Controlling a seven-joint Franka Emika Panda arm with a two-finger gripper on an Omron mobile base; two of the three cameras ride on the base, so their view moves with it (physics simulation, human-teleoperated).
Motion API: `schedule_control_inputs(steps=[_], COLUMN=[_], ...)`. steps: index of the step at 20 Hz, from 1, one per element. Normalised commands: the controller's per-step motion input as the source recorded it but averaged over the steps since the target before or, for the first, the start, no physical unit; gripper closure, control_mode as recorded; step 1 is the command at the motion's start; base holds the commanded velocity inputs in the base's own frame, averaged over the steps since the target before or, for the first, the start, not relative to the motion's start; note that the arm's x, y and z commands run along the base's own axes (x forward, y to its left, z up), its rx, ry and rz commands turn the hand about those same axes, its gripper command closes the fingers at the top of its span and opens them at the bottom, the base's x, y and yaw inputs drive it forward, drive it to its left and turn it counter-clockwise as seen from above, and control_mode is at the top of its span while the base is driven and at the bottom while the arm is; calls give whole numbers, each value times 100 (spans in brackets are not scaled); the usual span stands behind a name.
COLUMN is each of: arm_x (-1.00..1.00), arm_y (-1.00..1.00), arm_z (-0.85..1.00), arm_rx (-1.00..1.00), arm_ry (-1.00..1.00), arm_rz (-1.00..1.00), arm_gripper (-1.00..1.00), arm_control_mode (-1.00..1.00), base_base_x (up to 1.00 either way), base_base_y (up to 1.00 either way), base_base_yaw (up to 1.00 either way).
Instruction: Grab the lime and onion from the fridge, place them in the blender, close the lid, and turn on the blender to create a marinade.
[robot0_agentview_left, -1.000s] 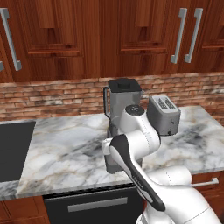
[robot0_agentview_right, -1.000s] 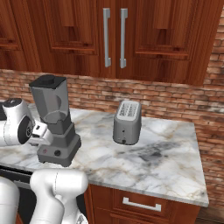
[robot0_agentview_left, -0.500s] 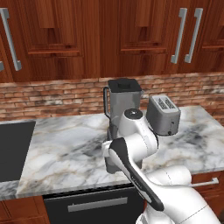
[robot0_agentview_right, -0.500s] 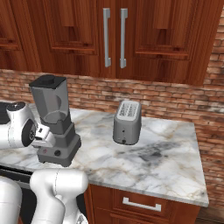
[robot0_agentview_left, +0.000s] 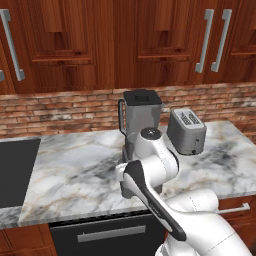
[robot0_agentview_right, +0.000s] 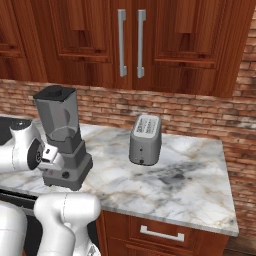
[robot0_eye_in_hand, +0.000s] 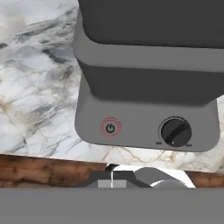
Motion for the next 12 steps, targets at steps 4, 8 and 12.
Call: schedule_control_inputs(steps=[4, 8, 12], arm_x=[3, 5, 11], arm_y=[12, 9, 1], arm_z=[-12, -11, -4], arm_rx=[0, 0, 0], arm_ry=[0, 0, -1], arm_rz=[0, 0, 0], arm_gripper=[100, 100, 100], arm_control_mode=[-100, -100, -100], base_base_x=[0, 0, 0], base_base_y=[0, 0, 0], base_base_yaw=[0, 0, 0])
